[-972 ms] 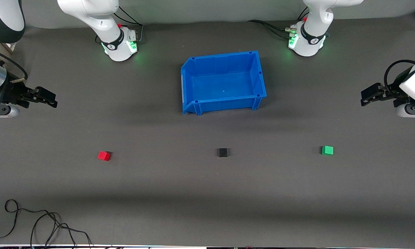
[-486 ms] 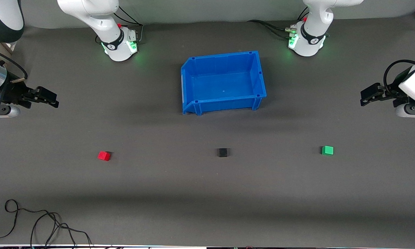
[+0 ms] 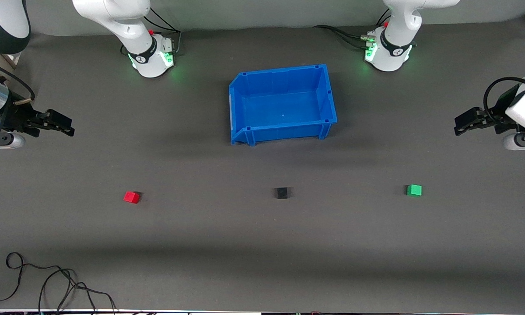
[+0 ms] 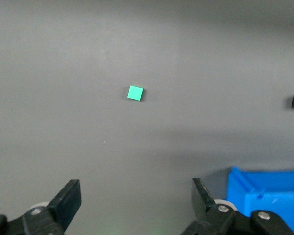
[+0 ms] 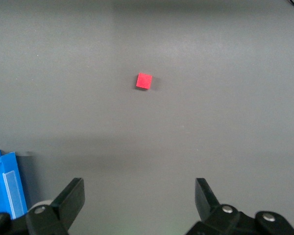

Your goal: Attach green and red cubes to black cube

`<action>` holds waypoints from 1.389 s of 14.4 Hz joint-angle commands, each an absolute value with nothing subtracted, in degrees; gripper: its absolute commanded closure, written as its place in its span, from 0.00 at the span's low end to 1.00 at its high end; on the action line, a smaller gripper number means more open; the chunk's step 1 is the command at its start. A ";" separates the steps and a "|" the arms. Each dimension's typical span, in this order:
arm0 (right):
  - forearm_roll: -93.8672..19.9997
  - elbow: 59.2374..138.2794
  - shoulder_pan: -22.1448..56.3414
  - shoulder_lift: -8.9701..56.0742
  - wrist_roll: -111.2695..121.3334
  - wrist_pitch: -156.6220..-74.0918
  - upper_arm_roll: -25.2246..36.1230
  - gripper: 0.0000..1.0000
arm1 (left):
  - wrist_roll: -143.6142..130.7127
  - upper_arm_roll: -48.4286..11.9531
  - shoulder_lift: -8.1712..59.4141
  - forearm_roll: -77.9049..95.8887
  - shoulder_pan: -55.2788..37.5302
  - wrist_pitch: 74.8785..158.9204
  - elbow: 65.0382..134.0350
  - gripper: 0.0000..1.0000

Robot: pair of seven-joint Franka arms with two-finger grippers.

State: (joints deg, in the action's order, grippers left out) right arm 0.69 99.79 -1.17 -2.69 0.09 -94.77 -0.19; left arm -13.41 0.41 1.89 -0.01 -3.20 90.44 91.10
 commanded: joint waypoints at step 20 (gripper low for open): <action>0.26 103.18 0.18 22.58 -8.08 -123.55 0.09 0.00 | -78.93 1.14 7.12 20.30 8.35 105.62 102.37 0.00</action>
